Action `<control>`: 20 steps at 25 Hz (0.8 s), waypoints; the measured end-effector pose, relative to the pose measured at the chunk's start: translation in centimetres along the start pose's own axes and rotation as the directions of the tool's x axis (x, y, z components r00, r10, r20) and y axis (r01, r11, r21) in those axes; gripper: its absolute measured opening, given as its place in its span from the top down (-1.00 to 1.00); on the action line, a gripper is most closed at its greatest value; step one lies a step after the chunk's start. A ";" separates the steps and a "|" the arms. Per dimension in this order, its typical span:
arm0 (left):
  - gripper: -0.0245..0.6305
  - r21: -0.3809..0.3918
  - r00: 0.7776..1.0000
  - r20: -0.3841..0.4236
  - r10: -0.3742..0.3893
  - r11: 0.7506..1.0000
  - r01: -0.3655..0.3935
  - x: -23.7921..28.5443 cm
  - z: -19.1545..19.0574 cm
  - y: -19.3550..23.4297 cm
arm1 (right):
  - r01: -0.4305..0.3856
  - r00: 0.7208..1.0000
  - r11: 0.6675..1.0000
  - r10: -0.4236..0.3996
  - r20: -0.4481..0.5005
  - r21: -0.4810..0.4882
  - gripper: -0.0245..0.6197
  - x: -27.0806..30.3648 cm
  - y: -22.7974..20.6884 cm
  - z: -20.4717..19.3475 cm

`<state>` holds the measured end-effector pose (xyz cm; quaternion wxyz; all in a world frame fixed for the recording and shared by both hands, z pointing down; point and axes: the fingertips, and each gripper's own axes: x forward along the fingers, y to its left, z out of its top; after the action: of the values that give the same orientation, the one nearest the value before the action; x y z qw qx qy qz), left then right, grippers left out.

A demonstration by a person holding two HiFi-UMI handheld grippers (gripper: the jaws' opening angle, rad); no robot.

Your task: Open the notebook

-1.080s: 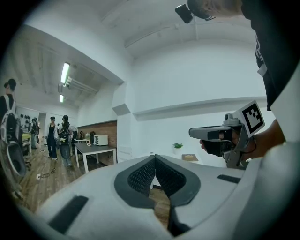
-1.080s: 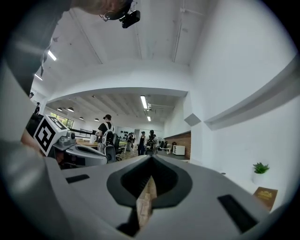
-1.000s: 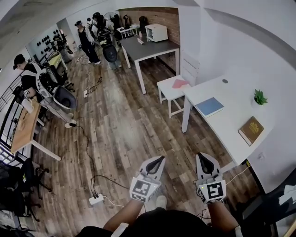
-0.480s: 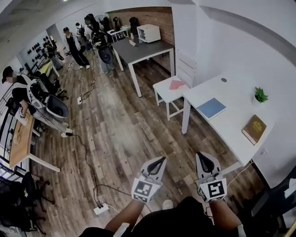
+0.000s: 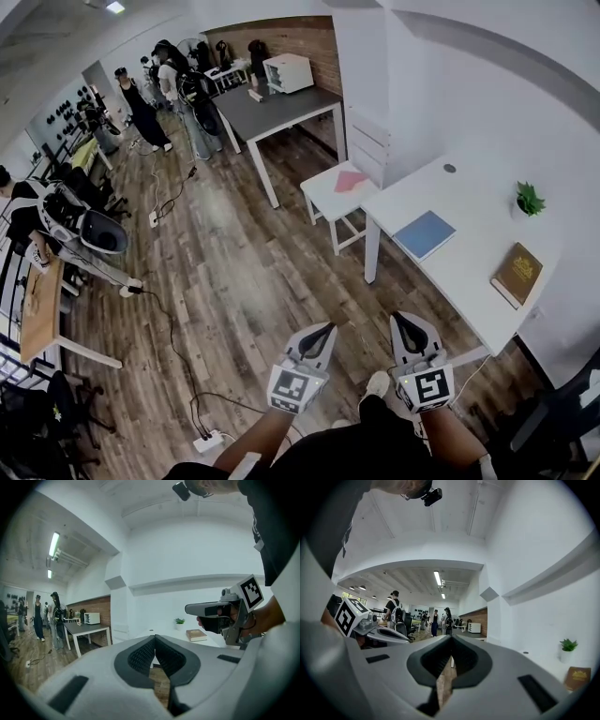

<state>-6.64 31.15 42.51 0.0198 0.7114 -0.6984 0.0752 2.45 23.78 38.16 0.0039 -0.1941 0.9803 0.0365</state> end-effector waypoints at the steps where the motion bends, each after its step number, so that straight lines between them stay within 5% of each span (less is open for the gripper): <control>1: 0.91 0.000 1.000 -0.003 0.001 1.000 -0.001 1.2 0.1 0.4 | 0.002 1.000 1.000 -0.002 0.004 0.003 0.94 0.7 -1.1 -0.1; 14: 0.91 0.034 1.000 -0.018 -0.024 0.999 0.025 16.4 3.0 2.7 | 0.057 0.998 0.998 -0.058 0.019 0.012 0.94 7.4 -16.2 -0.7; 20: 0.91 0.033 0.995 -0.028 -0.093 0.995 0.094 22.1 2.8 1.5 | 0.106 0.994 0.994 -0.106 -0.008 0.019 0.94 8.0 -21.5 -1.8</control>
<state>-7.60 8.87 42.62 0.0200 0.7427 -0.6625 0.0955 3.28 0.75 38.31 0.0043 -0.2461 0.9689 0.0261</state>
